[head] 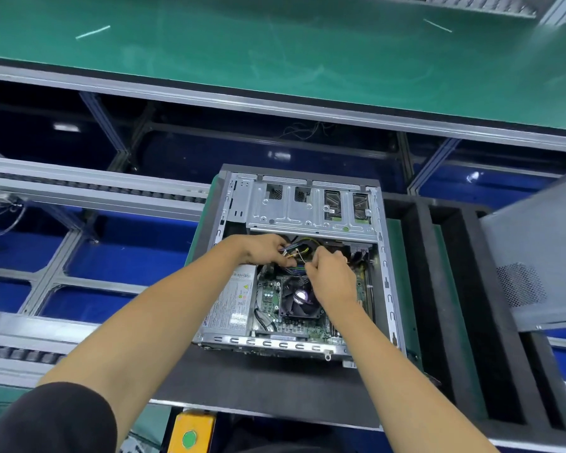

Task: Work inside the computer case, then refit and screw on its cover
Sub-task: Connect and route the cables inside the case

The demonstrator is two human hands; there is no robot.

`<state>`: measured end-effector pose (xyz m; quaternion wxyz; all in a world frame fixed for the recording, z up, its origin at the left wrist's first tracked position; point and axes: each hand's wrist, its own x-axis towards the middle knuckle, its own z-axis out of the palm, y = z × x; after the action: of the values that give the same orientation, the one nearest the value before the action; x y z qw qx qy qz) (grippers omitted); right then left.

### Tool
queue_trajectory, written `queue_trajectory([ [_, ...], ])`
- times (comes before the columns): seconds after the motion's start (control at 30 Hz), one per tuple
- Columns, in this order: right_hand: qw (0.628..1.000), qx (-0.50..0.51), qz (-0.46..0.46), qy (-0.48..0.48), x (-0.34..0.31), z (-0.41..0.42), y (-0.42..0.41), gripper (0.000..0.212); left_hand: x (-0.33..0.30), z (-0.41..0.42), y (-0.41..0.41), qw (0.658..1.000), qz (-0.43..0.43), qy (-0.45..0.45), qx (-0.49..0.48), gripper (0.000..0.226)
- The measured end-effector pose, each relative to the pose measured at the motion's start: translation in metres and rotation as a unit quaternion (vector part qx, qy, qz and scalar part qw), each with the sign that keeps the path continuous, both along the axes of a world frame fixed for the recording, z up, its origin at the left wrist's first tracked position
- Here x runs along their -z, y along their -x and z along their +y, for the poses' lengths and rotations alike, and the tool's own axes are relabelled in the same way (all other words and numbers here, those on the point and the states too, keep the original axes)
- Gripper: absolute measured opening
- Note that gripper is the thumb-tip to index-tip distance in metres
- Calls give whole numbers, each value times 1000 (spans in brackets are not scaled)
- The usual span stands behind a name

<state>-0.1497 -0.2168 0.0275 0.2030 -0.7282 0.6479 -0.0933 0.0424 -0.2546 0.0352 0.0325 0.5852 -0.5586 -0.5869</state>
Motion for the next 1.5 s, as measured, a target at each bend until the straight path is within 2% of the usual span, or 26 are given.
queue_trajectory([
  [0.13, 998, -37, 52, 0, -2, -5, 0, 17, 6, 1, -1, 999, 24, 6, -29, 32],
  [0.33, 981, -99, 163, -24, -13, -15, -9, 18, 11, -1, -3, 998, 34, -3, -53, 39],
  [0.47, 978, -108, 170, -44, -18, -20, -13, 14, 13, -2, -3, 997, 41, -13, -66, 41],
  [0.57, 989, -64, 120, -54, -15, -20, -17, 21, 11, -2, -4, 995, 75, -32, -60, 25],
  [0.6, 994, -34, 90, -60, -13, -20, -18, 23, 8, -1, -4, 995, 71, -34, -61, 28],
  [0.7, 994, 65, -19, -82, -7, -17, -24, 29, 0, 1, -6, 993, 38, -54, -98, 71],
  [0.73, 991, 90, -45, -86, -5, -15, -26, 31, -1, 1, -6, 991, 32, -58, -114, 76],
  [0.83, 981, 144, -87, -97, -3, -9, -27, 34, 0, -2, -4, 988, -6, -73, -139, 58],
  [0.93, 961, 188, -151, -136, -4, -11, -26, 33, 3, -5, -2, 969, 53, -144, -195, 31],
  [1.0, 955, 189, -162, -161, -6, -15, -25, 33, 1, -6, 2, 953, 88, -180, -227, 24],
  [1.1, 957, 170, -151, -177, -6, -20, -25, 39, 0, -6, 12, 946, 91, -186, -249, 21],
  [1.23, 956, 150, -175, -182, -5, -19, -27, 42, 2, -8, 22, 953, 43, -171, -246, 29],
  [1.33, 953, 132, -200, -186, -4, -21, -22, 30, 8, -10, 19, 957, 7, -144, -252, 27],
  [1.4, 942, 133, -251, -179, -3, -18, -17, 19, 10, -10, 16, 957, -13, -127, -259, 38],
  [1.5, 919, 148, -336, -141, 0, -7, -10, 15, 8, -7, 16, 955, -30, -104, -277, 62],
])
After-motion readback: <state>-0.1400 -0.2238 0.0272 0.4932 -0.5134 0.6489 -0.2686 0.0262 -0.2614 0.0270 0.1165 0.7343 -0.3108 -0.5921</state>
